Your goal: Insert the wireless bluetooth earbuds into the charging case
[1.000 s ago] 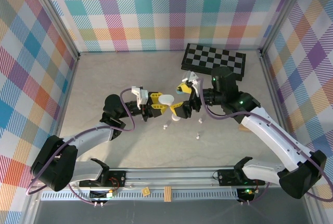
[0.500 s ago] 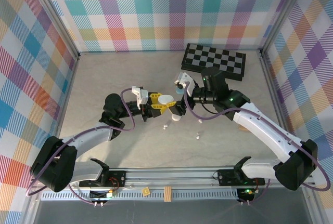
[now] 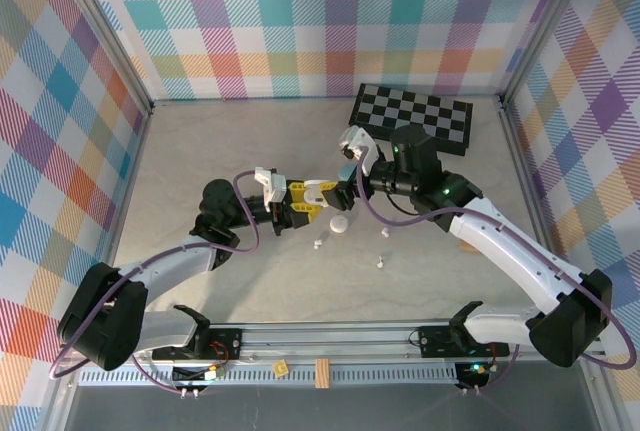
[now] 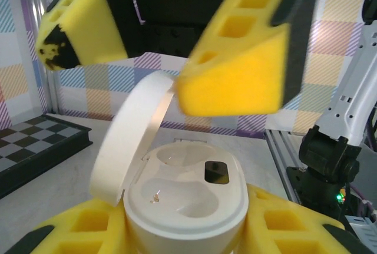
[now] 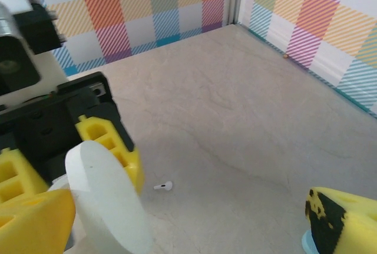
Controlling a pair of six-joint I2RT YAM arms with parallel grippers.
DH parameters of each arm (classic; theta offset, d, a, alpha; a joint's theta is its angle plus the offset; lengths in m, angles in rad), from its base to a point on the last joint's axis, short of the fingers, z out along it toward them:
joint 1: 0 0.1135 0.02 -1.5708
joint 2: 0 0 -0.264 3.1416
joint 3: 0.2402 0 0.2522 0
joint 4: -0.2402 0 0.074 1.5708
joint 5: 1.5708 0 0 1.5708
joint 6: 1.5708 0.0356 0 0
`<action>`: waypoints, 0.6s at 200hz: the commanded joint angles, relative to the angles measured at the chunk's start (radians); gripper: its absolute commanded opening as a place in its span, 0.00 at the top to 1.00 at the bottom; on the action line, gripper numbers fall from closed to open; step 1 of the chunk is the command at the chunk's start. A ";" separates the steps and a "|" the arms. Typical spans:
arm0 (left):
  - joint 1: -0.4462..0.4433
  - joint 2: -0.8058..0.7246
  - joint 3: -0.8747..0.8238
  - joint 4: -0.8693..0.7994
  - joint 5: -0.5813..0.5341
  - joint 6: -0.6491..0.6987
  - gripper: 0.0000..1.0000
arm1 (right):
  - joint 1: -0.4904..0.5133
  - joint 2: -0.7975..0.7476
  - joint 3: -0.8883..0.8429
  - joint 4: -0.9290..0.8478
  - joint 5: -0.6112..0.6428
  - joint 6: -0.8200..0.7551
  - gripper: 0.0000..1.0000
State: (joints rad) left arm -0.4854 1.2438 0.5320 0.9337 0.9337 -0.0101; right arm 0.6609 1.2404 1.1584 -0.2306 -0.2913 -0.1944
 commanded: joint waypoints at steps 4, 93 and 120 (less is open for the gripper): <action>0.001 -0.044 0.000 0.032 0.053 0.010 0.66 | -0.004 0.029 0.045 0.010 0.046 0.039 0.02; 0.001 -0.057 0.001 -0.001 0.029 0.029 0.66 | -0.006 0.017 0.069 -0.048 -0.127 0.035 0.04; 0.001 -0.045 0.011 0.005 0.025 0.023 0.66 | -0.008 -0.002 0.052 -0.044 -0.169 0.020 0.03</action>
State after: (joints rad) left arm -0.4854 1.2011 0.5316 0.9157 0.9417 -0.0032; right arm 0.6605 1.2781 1.1934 -0.2714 -0.3820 -0.1646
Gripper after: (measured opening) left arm 0.355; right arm 0.967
